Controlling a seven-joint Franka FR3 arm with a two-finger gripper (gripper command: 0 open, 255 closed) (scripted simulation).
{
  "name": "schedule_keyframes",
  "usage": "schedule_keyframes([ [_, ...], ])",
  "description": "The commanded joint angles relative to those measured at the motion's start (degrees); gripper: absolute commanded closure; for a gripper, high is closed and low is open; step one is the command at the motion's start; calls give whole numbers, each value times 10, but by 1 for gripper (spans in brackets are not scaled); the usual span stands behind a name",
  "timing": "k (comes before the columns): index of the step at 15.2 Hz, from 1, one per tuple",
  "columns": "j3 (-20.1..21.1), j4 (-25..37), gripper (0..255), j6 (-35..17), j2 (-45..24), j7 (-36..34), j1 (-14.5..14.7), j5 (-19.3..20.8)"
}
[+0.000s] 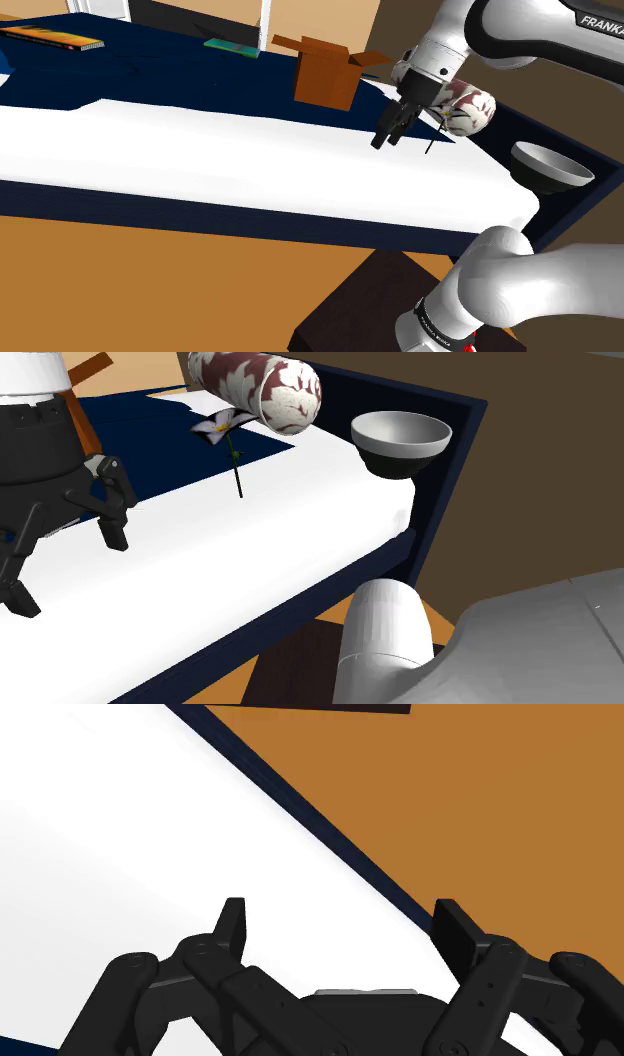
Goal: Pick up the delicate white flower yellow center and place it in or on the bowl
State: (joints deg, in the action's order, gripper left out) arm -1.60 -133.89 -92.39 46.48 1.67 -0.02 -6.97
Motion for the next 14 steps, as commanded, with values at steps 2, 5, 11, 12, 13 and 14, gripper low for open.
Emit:
schedule_keyframes([
  [2, 6, 7, 0, -4, -7, -29, -18, 11],
  [5, 25, 29, 0, -11, -27, -115, -72, 46],
  [11, 61, 75, 0, 3, -53, -289, -179, 119],
  [12, 67, 83, 0, 10, -55, -317, -197, 132],
  [13, 72, 91, 0, 17, -58, -346, -214, 144],
  [14, 78, 99, 0, 25, -60, -374, -231, 156],
])
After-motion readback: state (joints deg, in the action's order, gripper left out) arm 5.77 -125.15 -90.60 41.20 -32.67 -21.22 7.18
